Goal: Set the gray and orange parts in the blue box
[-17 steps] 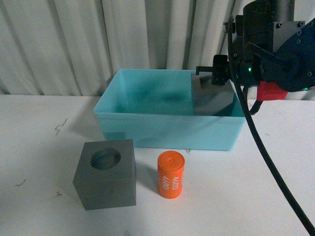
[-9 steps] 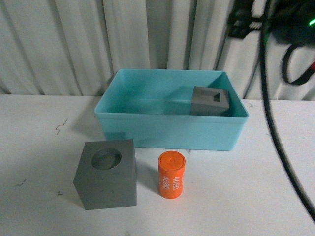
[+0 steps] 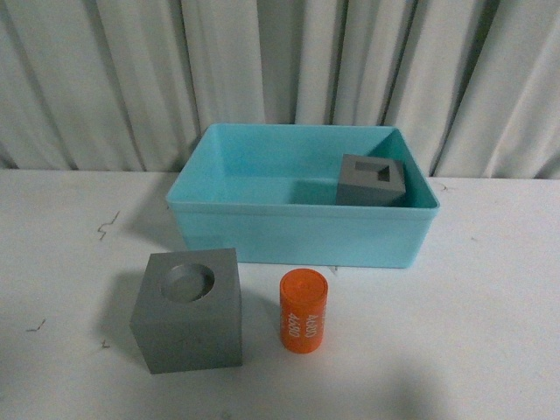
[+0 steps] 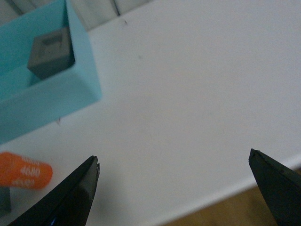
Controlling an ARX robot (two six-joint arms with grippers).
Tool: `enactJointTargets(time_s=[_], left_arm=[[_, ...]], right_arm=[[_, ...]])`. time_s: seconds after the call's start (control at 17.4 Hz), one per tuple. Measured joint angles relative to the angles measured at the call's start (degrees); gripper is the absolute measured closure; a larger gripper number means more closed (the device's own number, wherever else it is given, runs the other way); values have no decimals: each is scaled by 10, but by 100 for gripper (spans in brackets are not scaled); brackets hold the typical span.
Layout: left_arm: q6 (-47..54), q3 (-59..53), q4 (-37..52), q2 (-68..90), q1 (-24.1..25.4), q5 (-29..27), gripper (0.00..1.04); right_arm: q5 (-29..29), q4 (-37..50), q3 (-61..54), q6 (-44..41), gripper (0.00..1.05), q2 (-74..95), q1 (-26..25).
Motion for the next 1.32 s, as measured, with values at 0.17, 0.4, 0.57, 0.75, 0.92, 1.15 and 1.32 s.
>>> enactJointTargets(time_s=[0.17, 0.4, 0.57, 0.75, 0.92, 1.15, 1.32], left_arm=[[0, 0, 0, 0, 0, 0, 7], [0, 0, 0, 0, 0, 0, 7], [0, 0, 0, 0, 0, 0, 7], [0, 0, 0, 0, 0, 0, 7], [0, 0, 0, 0, 0, 0, 7], [0, 0, 0, 0, 0, 0, 7], [0, 0, 0, 0, 0, 0, 7]], right_arm=[[-15, 71, -47, 36, 13, -89, -7], [-125, 332, -160, -213, 47, -160, -68], [-162, 298, -161, -300, 75, -209, -103], [-217, 235, -161, -322, 103, -271, -148], [-261, 193, -161, -327, 103, -316, -201], [-262, 42, -161, -327, 103, -452, -201], [-262, 44, -161, -327, 103, -460, -201]])
